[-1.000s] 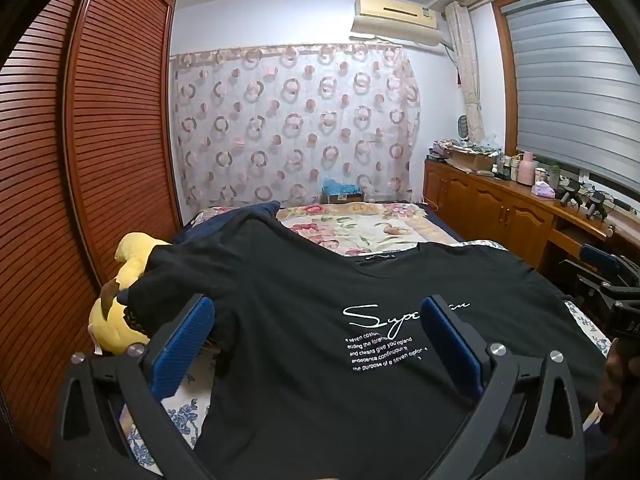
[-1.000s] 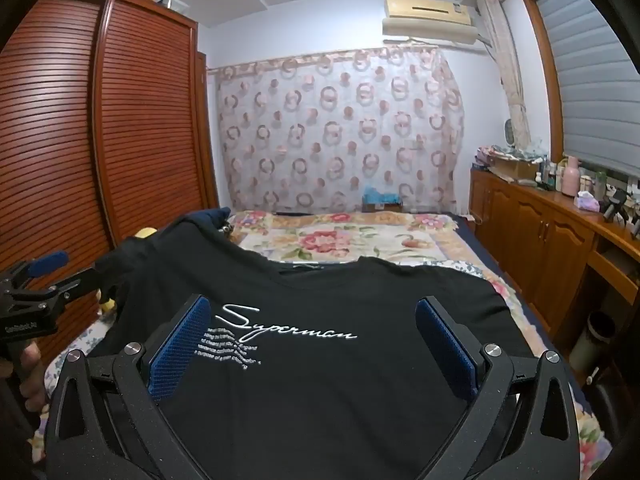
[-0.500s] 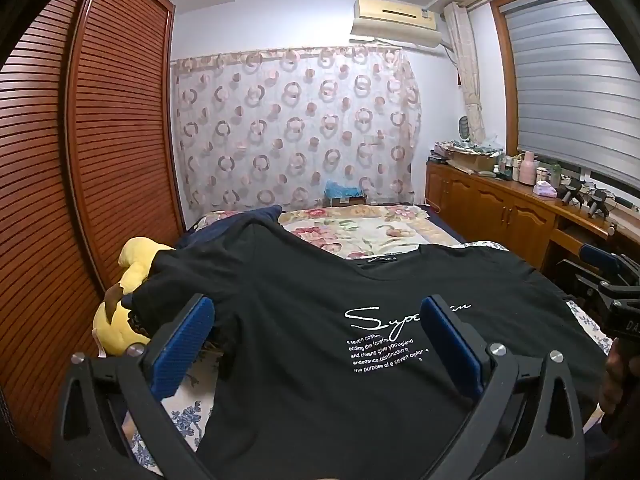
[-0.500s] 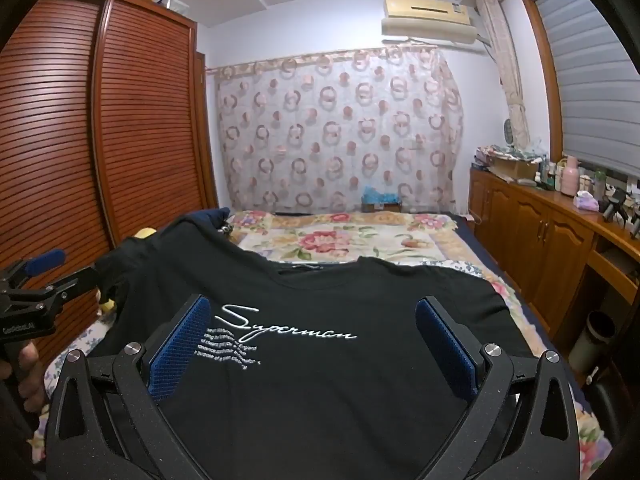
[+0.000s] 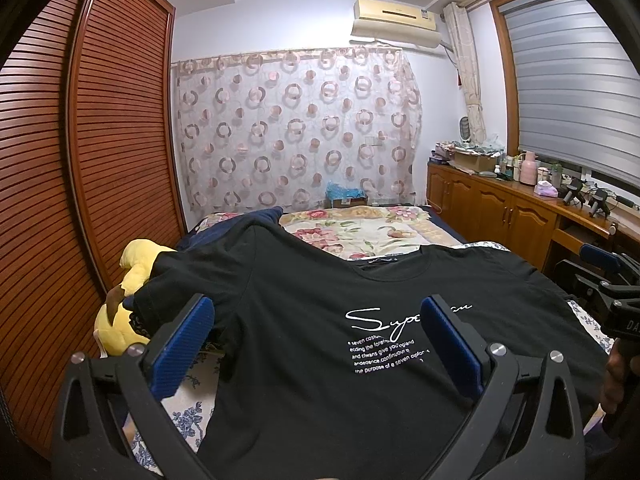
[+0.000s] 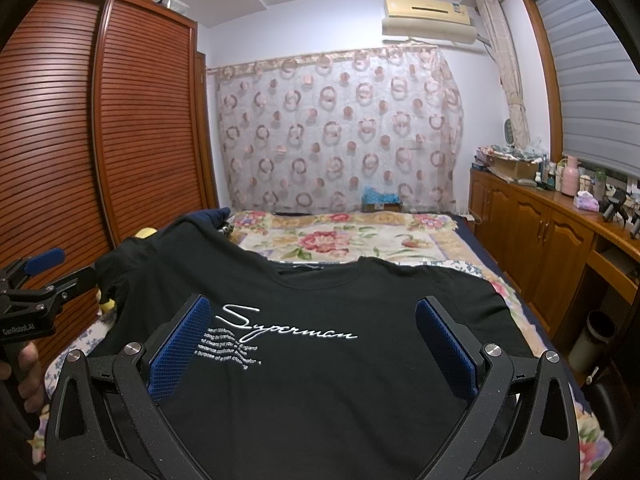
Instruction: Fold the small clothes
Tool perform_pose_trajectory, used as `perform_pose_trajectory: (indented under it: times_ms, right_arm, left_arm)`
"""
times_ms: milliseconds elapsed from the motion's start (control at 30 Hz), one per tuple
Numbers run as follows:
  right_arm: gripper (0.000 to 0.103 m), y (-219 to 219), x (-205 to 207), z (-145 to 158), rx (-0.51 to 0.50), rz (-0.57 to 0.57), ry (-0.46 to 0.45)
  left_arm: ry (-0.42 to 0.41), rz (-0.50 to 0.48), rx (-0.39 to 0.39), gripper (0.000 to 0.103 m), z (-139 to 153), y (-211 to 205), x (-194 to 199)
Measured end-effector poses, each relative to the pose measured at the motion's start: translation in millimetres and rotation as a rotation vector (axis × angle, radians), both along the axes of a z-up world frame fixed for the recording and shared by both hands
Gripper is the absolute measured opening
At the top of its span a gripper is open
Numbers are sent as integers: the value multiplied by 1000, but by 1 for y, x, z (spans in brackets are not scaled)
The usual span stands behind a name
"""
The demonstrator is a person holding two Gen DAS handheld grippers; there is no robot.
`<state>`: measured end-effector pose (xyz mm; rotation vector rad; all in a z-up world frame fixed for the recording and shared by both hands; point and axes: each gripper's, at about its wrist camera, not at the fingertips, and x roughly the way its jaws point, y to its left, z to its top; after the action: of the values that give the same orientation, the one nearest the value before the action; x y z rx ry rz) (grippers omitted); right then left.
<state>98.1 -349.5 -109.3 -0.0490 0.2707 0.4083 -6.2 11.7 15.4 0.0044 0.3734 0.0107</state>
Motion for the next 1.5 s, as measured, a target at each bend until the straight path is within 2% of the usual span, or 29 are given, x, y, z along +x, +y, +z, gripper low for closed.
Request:
perform_pose_trajectory:
  times_ms: [300,367,1500]
  right_arm:
    - [103,0,0,0,0,0,0]
    - [103,0,0,0,1,0,1]
    - [103,0,-1,0,0,1,2]
  left_arm:
    - [-2,1,4,103,0,-1,0]
    - [-2,1,4,103,12,6,1]
    - [-6,1,12,103,7,0,1]
